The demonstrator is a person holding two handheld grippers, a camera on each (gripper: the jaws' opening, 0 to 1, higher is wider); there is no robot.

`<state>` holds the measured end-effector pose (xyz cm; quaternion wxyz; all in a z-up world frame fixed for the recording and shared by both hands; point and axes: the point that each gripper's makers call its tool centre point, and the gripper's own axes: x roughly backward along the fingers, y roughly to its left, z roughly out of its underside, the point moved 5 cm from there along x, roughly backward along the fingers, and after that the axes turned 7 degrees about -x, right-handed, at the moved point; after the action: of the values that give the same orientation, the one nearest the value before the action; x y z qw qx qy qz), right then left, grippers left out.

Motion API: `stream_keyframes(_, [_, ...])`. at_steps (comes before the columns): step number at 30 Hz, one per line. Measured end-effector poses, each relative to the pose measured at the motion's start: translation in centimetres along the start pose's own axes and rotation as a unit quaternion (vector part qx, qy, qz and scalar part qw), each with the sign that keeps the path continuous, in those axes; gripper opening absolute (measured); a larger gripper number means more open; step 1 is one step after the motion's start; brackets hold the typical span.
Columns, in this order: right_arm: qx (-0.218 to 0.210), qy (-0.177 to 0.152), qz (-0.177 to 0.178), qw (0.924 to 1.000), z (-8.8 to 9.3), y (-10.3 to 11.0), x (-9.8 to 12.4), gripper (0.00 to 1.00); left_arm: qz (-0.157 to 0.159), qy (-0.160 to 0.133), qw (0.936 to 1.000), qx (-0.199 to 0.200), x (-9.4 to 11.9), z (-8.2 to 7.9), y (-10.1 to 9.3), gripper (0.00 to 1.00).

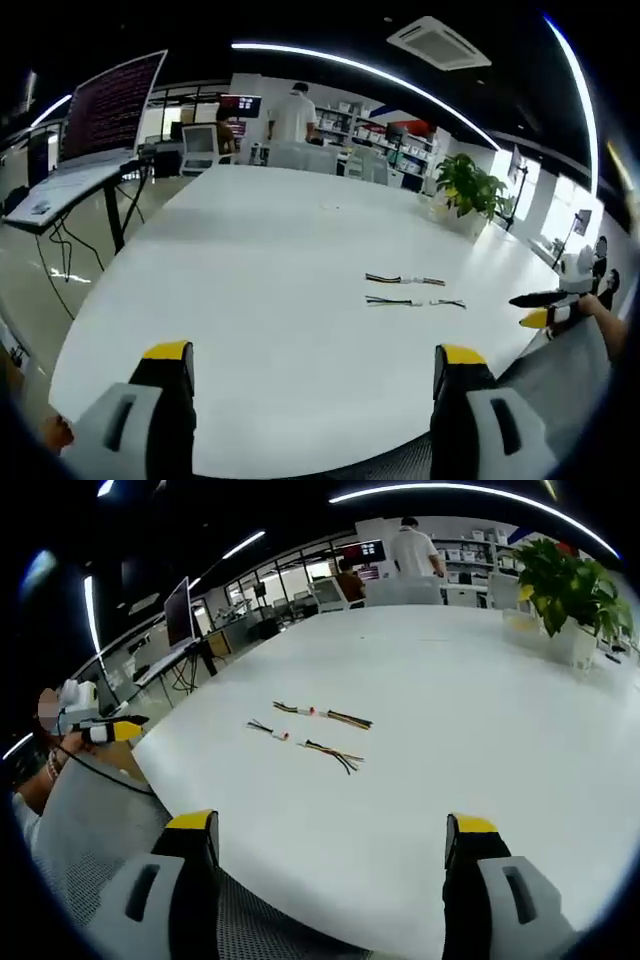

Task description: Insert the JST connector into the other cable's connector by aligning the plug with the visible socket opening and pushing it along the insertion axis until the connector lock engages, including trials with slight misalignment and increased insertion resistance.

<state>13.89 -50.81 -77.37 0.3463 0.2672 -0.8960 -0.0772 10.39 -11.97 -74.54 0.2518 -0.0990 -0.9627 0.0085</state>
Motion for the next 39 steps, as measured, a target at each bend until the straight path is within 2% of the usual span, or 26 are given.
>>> stream_keyframes(2, [0.005, 0.009, 0.001, 0.9999, 0.3, -0.1, 0.0, 0.92, 0.007, -0.01, 0.9999, 0.003, 0.1, -0.2, -0.2, 0.98])
stream_keyframes(3, [0.005, 0.02, 0.005, 0.9998, 0.6, -0.2, 0.0, 0.92, 0.009, -0.025, 0.9996, 0.005, 0.3, -0.6, -0.3, 0.98])
stream_keyframes(5, [0.0, 0.027, 0.008, 0.9996, 0.8, -0.3, 0.0, 0.92, 0.008, -0.028, 0.9996, -0.001, 0.3, -0.7, -0.3, 0.98])
stream_keyframes(9, [0.003, 0.022, 0.012, 0.9997, 0.7, -0.4, 0.2, 0.91, 0.019, -0.01, 0.9997, -0.013, 0.0, -0.3, -0.6, 0.97])
stream_keyframes(11, [-0.008, 0.032, 0.022, 0.9992, 1.0, -0.8, 0.1, 0.9, 0.034, -0.017, 0.9992, -0.014, 0.0, -0.5, -1.0, 0.95])
stream_keyframes(13, [-0.02, 0.037, 0.017, 0.999, 1.2, -0.7, 0.0, 0.9, 0.036, -0.012, 0.9991, -0.018, -0.1, -0.4, -1.0, 0.92])
stream_keyframes(15, [-0.023, 0.038, 0.013, 0.9989, 1.2, -0.6, 0.0, 0.89, 0.036, 0.0, 0.9993, -0.014, -0.2, 0.0, -1.0, 0.94])
stream_keyframes(21, [-0.019, 0.044, 0.004, 0.9988, 1.2, -0.4, -0.2, 0.88, 0.043, -0.009, 0.9989, -0.019, -0.1, -0.3, -1.2, 0.91])
stream_keyframes(25, [0.0, 0.045, 0.002, 0.999, 1.1, -0.3, -0.2, 0.86, 0.047, -0.017, 0.9986, -0.017, -0.2, -0.4, -1.0, 0.92])
stream_keyframes(29, [-0.004, 0.053, 0.006, 0.9986, 1.3, -0.5, -0.2, 0.85, 0.04, -0.005, 0.9989, -0.026, -0.3, -0.1, -0.7, 0.92])
stream_keyframes(33, [0.005, 0.044, 0.012, 0.9989, 1.1, -0.5, 0.0, 0.84, 0.051, -0.005, 0.9985, -0.019, -0.4, -0.2, -0.9, 0.94])
stream_keyframes(36, [-0.01, 0.034, 0.015, 0.9993, 1.0, -0.7, 0.2, 0.84, 0.053, -0.001, 0.9981, -0.032, -0.4, -0.2, -1.1, 0.95])
stream_keyframes(39, [-0.001, 0.037, 0.021, 0.9991, 1.1, -0.7, 0.2, 0.83, 0.051, 0.005, 0.9976, -0.045, -0.4, -0.1, -1.2, 0.97])
